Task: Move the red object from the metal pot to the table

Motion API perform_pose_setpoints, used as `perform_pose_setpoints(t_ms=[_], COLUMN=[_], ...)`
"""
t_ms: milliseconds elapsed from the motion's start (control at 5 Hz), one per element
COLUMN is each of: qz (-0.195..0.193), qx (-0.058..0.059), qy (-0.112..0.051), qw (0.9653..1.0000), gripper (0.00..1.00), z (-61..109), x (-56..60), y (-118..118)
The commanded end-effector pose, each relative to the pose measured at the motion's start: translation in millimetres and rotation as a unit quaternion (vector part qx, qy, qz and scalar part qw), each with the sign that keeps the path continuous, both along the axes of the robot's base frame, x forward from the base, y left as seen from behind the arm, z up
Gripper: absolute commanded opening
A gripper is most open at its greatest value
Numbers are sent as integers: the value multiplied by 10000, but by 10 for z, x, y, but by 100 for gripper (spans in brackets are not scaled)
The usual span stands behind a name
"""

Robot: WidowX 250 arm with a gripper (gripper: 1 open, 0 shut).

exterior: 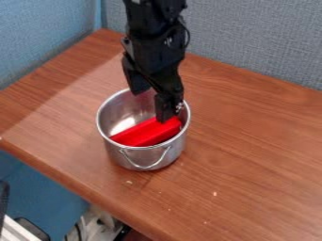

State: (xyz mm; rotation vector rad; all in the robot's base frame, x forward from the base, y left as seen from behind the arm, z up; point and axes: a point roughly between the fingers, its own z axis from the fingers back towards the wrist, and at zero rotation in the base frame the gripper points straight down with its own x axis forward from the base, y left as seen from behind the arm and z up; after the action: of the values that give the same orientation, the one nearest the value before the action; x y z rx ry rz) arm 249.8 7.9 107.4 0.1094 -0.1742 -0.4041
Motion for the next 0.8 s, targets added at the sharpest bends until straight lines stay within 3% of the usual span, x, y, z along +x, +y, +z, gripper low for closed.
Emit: perform_pose_setpoints(t_ms=[0, 600], qz=[53, 196], qx=[-71, -54], qy=[-101, 81], qw=[9999, 9998], gripper=[100, 100], z=[-44, -300], x=[36, 10], y=[-26, -28])
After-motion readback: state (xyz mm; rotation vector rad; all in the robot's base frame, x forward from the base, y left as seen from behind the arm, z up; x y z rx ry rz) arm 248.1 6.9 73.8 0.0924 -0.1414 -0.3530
